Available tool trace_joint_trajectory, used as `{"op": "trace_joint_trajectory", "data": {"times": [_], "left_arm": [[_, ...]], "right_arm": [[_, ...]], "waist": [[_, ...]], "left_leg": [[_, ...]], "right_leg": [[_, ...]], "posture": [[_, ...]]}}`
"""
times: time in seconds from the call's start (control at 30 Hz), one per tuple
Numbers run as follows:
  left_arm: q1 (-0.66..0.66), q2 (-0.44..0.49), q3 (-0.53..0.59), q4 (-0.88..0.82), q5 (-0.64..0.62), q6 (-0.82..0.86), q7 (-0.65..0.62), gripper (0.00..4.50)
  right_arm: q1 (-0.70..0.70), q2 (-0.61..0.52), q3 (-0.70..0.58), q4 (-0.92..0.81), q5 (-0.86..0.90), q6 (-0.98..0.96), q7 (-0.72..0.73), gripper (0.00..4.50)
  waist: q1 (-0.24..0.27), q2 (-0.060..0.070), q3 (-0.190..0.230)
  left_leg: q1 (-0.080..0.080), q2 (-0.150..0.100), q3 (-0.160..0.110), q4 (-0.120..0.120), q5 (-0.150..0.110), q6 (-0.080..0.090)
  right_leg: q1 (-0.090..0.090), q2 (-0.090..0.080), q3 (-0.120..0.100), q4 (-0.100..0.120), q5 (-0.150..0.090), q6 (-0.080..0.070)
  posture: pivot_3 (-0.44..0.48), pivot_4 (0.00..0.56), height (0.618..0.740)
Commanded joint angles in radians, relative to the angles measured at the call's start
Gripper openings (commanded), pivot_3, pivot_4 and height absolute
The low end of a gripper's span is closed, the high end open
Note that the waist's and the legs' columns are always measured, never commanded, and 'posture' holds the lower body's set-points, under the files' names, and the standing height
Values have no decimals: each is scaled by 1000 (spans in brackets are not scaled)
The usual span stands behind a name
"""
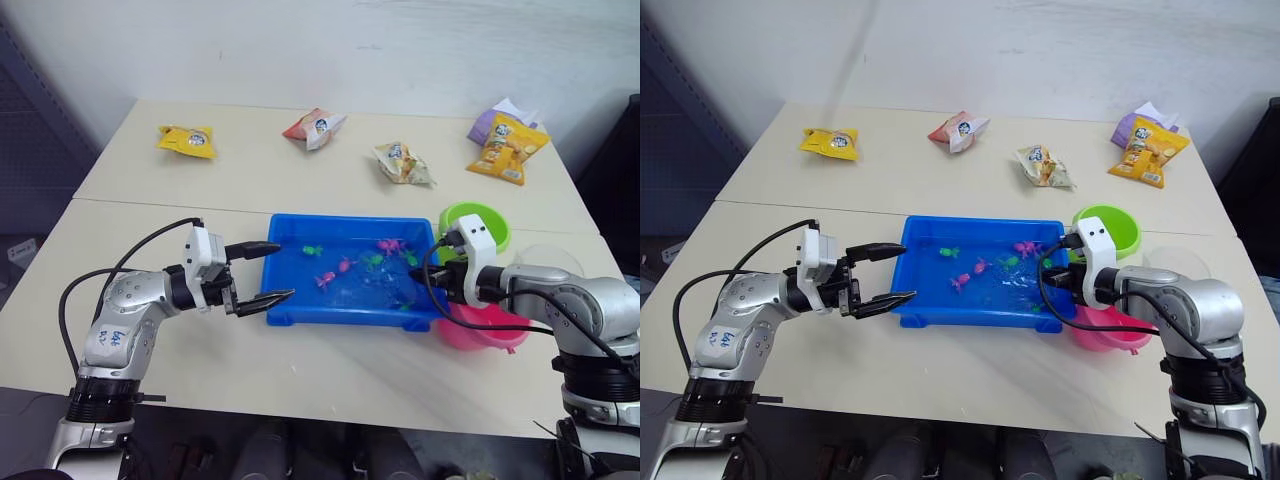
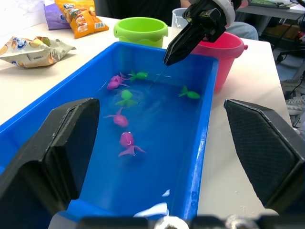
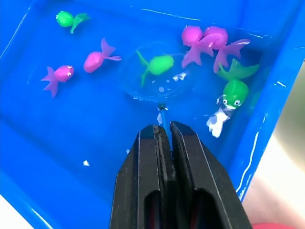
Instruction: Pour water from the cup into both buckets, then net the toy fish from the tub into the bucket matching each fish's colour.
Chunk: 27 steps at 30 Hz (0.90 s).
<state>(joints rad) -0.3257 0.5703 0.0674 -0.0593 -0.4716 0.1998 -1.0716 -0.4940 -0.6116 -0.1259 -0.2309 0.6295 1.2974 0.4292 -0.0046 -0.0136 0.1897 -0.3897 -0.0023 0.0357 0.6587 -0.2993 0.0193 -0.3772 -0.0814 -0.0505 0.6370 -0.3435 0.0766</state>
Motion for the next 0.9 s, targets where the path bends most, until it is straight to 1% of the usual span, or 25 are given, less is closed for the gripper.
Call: {"op": "trace_joint_trajectory", "data": {"times": [0.03,0.17,0.5,0.77,0.9], "left_arm": [[-7,-3,9,-4,-3,-20,3,4492],[-4,-6,9,-4,-1,-24,6,4492],[-7,-5,9,7,1,-34,5,4492],[-11,-4,7,13,1,-38,5,4492],[-10,-2,8,13,0,-38,5,4492]], "right_arm": [[-16,9,-25,-18,-6,-13,-13,0],[-14,-4,0,-22,-30,-42,-8,0],[-33,25,-8,-17,-78,-103,-28,0],[-28,1,-2,-43,-95,-106,-19,0],[-10,-36,26,-67,-109,-131,5,0]], "waist": [[0,0,0],[-1,0,0],[-2,0,0],[-2,0,0],[-1,0,0]], "left_leg": [[0,0,0,0,0,0],[0,0,0,0,0,0],[0,0,0,-1,0,0],[0,0,0,-1,0,0],[0,0,0,-1,0,0]], "right_leg": [[0,0,0,0,0,0],[0,0,0,0,0,0],[0,0,0,0,0,0],[0,0,0,0,0,0],[0,0,0,0,0,0]], "posture": [[0,150,740],[0,150,740],[0,150,740],[0,150,740],[0,150,740]]}}
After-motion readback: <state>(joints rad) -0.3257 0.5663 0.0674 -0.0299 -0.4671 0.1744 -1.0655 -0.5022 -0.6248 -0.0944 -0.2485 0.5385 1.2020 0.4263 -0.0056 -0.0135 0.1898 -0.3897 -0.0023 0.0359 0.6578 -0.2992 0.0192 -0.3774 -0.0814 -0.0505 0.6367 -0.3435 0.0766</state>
